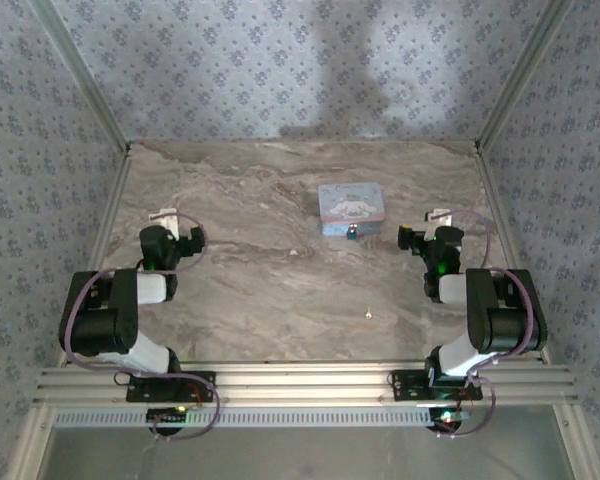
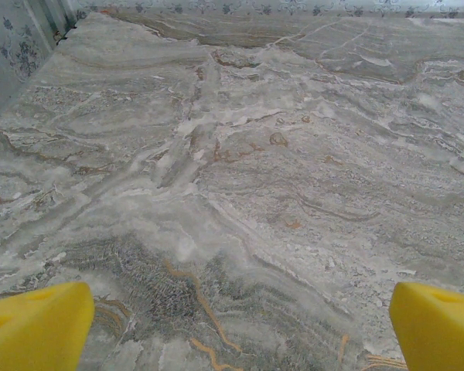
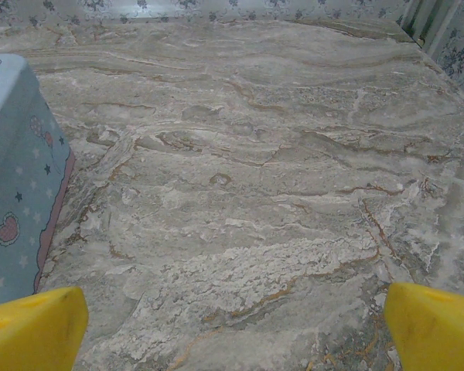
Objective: Unlock the padlock with the key
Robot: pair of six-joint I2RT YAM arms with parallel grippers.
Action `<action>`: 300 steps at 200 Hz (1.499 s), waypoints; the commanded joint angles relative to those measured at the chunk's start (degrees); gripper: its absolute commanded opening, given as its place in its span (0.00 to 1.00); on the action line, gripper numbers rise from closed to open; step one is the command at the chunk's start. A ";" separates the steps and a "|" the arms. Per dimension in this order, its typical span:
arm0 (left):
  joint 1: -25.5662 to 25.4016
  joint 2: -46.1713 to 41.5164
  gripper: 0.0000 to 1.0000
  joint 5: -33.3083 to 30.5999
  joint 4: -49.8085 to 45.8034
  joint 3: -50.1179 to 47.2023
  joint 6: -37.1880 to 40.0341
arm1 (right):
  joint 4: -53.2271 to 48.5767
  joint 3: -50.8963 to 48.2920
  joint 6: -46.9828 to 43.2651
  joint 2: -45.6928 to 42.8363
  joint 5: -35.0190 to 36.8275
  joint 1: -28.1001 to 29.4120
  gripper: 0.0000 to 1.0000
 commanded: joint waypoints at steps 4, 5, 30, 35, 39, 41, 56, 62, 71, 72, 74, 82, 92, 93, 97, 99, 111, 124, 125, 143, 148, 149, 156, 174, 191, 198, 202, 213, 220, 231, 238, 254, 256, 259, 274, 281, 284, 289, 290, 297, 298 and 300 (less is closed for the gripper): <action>-0.46 0.36 0.98 0.16 -0.10 0.77 -0.25 | -0.61 0.51 -0.28 -0.03 1.02 0.20 1.00; -0.46 0.35 0.98 0.16 -0.10 0.81 -0.27 | -0.57 0.51 -0.28 -0.03 1.03 0.23 1.00; -0.46 0.35 0.98 0.16 -0.10 0.85 -0.26 | -0.61 0.45 -0.28 -0.02 1.02 0.26 1.00; -0.47 0.40 0.98 0.16 -0.10 0.86 -0.28 | -0.61 0.46 -0.27 -0.03 1.03 0.12 1.00; -0.47 0.37 0.98 0.16 -0.10 0.84 -0.28 | -0.61 0.46 -0.28 -0.01 1.03 0.16 1.00; -0.46 0.35 0.98 0.16 -0.10 0.79 -0.27 | -0.66 0.49 -0.28 -0.02 0.99 0.12 1.00; -0.47 0.35 0.98 0.16 0.12 0.68 -0.30 | -0.61 0.44 -0.28 0.01 0.87 0.11 1.00; -0.46 0.33 0.98 0.16 0.17 0.64 -0.30 | -0.61 0.47 -0.28 -0.03 0.91 0.17 1.00; -0.46 0.27 0.98 0.07 0.46 0.44 -0.30 | -0.53 0.49 -0.23 -0.03 0.78 0.05 1.00; -0.46 0.31 0.98 0.07 0.53 0.43 -0.34 | -0.53 0.51 -0.21 -0.03 0.78 0.03 1.00; -0.46 0.29 0.98 0.01 0.63 0.36 -0.38 | -0.46 0.41 -0.19 0.01 0.77 0.05 1.00; -0.47 0.04 0.98 0.06 1.29 -0.09 -0.39 | -0.27 0.18 -0.15 -0.20 0.12 -0.09 1.00; -0.48 -0.48 0.98 -0.25 2.66 -1.04 -0.68 | -0.37 0.26 -0.19 -0.25 -0.89 -0.39 1.00; -0.47 -0.55 0.98 -0.35 2.77 -1.14 -0.71 | -0.41 0.26 -0.15 -0.27 -0.98 -0.41 1.00; -0.52 -1.05 0.98 -0.68 3.09 -1.58 -0.77 | -0.58 0.33 -0.12 -0.49 -1.04 -0.37 1.00; -0.48 -1.37 0.98 -0.78 3.20 -1.73 -0.88 | -0.76 0.28 -0.11 -0.63 -1.00 -0.42 1.00; -0.47 -4.01 0.98 -1.66 2.59 -2.60 -1.09 | -1.89 0.26 0.39 -2.12 -0.96 -0.75 1.00; -0.47 -8.15 0.98 -2.16 -2.29 -2.18 -1.45 | -5.00 0.50 0.97 -4.95 -0.87 -1.34 1.00; -0.46 -8.56 0.98 -2.14 -2.86 -2.02 -1.54 | -5.40 0.64 1.05 -5.17 -0.84 -1.37 1.00; -0.52 -14.65 0.98 -1.32 -11.17 -0.65 -2.91 | -12.15 1.94 1.96 -9.96 -1.22 -1.85 1.00; -0.54 -16.21 0.98 -1.08 -12.74 -0.47 -3.59 | -13.80 2.31 2.01 -11.29 -1.68 -1.87 1.00; -0.59 -16.59 0.98 -1.08 -13.14 -0.47 -3.88 | -13.98 2.43 2.05 -11.55 -1.77 -1.90 1.00; -0.53 -18.80 0.98 -0.74 -15.14 -0.30 -5.37 | -16.80 3.02 2.32 -13.29 -2.55 -1.85 1.00; -0.55 -24.32 0.98 1.06 -21.48 0.83 -10.94 | -25.13 6.05 5.51 -17.32 -5.03 -1.90 1.00; -0.55 -28.57 0.98 2.46 -27.70 2.61 -18.47 | -33.50 9.57 9.83 -21.01 -9.36 -1.60 1.00; -0.55 -29.96 0.98 2.94 -30.54 3.55 -21.83 | -36.56 10.65 11.80 -22.70 -11.21 -1.41 1.00; -0.55 -30.56 0.98 3.39 -31.97 4.06 -23.97 | -38.38 11.35 13.05 -23.70 -11.97 -1.14 1.00; -0.55 -31.74 0.98 6.24 -34.00 4.77 -29.32 | -42.96 12.82 16.27 -26.31 -13.71 -0.26 1.00; -0.76 -32.04 0.98 9.03 -33.89 4.73 -32.59 | -46.00 13.52 18.44 -28.21 -14.73 0.69 1.00; -2.09 -32.35 0.98 12.43 -33.21 4.49 -37.06 | -49.37 13.94 21.21 -30.51 -15.67 2.04 1.00; -3.86 -32.42 0.98 13.23 -32.94 4.48 -38.48 | -51.68 14.07 22.98 -31.94 -16.04 3.23 0.99; -9.42 -32.32 0.98 12.73 -32.91 4.68 -40.05 | -56.03 13.80 25.90 -34.53 -16.13 6.91 0.97; -10.19 -32.28 0.98 12.57 -32.80 4.71 -40.17 | -56.48 13.64 26.20 -34.74 -16.02 7.27 0.97; -11.28 -32.15 0.98 12.25 -32.56 4.72 -40.60 | -57.20 13.55 26.64 -35.21 -15.82 8.24 0.96; -16.91 -30.98 0.98 10.66 -30.41 4.81 -42.35 | -60.67 12.61 28.70 -36.38 -14.47 12.47 0.93; -19.26 -30.17 0.98 10.02 -29.28 4.97 -43.33 | -62.46 12.18 29.65 -36.70 -13.53 14.40 0.92; -20.30 -29.73 0.98 9.87 -28.76 5.06 -43.68 | -63.25 11.97 30.14 -36.74 -13.08 15.23 0.91; -21.81 -28.87 0.98 9.65 -27.95 5.31 -44.19 | -64.52 11.55 30.86 -36.77 -12.38 16.57 0.90; -22.17 -28.72 0.98 9.61 -27.78 5.37 -44.31 | -64.73 11.48 30.94 -36.77 -12.26 16.85 0.90; -24.06 -27.55 0.98 9.40 -26.70 5.92 -44.84 | -65.98 10.82 31.75 -36.70 -11.91 18.37 0.88; -24.39 -27.32 0.98 9.39 -26.58 5.98 -44.90 | -66.08 10.77 31.86 -36.69 -11.90 18.63 0.88; -24.90 -26.99 0.98 9.30 -26.32 6.14 -45.05 | -66.37 10.49 32.02 -36.73 -11.89 19.09 0.87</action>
